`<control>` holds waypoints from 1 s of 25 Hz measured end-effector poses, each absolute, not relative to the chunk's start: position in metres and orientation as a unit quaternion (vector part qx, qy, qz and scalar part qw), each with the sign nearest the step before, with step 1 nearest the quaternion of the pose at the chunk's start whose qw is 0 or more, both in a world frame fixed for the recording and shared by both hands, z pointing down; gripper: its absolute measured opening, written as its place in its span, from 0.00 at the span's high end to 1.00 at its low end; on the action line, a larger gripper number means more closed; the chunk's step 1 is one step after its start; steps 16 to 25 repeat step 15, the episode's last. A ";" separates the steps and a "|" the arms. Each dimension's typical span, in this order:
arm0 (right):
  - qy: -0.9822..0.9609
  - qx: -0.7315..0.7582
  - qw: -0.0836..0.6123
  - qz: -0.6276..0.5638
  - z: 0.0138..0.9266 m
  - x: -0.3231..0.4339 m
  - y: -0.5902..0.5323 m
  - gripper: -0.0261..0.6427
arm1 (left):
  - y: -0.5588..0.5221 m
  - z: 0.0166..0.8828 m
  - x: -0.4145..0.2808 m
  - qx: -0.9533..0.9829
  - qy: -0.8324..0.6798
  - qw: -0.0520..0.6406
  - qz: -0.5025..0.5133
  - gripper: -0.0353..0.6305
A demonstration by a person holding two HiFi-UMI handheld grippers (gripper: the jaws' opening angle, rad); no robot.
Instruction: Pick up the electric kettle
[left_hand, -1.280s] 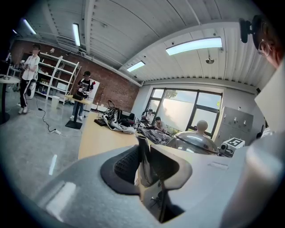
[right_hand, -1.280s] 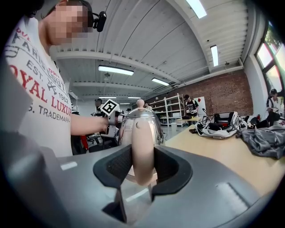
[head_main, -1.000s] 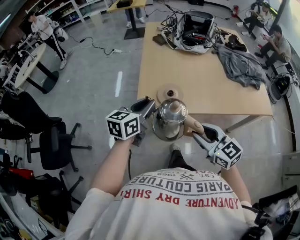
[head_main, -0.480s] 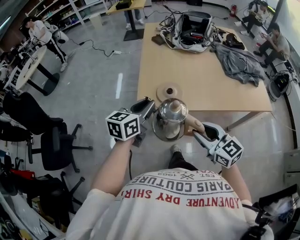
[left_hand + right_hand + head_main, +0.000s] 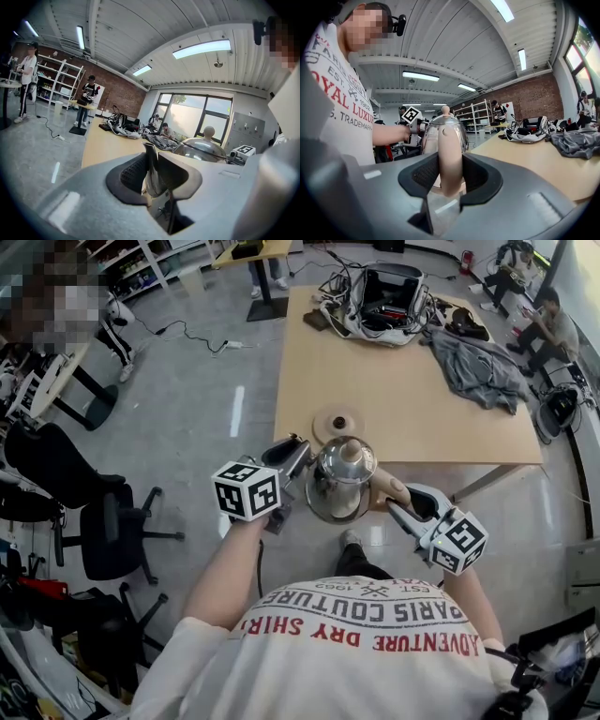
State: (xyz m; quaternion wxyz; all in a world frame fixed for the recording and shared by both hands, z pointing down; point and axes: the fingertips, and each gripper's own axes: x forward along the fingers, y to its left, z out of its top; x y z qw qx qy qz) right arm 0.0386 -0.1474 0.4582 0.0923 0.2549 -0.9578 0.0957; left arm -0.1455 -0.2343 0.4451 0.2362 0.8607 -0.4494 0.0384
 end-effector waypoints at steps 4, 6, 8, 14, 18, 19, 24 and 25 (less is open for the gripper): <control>-0.958 0.254 0.095 0.094 0.458 0.037 -0.151 0.75 | -0.236 0.444 -0.149 0.859 -0.452 0.237 0.036 0.83; -0.958 0.254 0.093 0.094 0.458 0.037 -0.152 0.75 | -0.236 0.445 -0.149 0.859 -0.453 0.237 0.037 0.83; -0.958 0.254 0.093 0.094 0.458 0.037 -0.151 0.75 | -0.235 0.445 -0.149 0.858 -0.453 0.238 0.037 0.83; -0.958 0.253 0.093 0.094 0.455 0.037 -0.151 0.75 | -0.234 0.443 -0.149 0.858 -0.453 0.239 0.036 0.83; -0.958 0.253 0.094 0.094 0.456 0.037 -0.151 0.75 | -0.234 0.443 -0.149 0.858 -0.453 0.239 0.036 0.83; -0.958 0.253 0.094 0.094 0.456 0.037 -0.151 0.75 | -0.234 0.443 -0.149 0.858 -0.453 0.239 0.036 0.83; -0.958 0.253 0.094 0.094 0.456 0.037 -0.151 0.75 | -0.234 0.443 -0.149 0.858 -0.453 0.239 0.036 0.83; -0.958 0.253 0.094 0.094 0.456 0.037 -0.151 0.75 | -0.234 0.443 -0.149 0.858 -0.453 0.239 0.036 0.83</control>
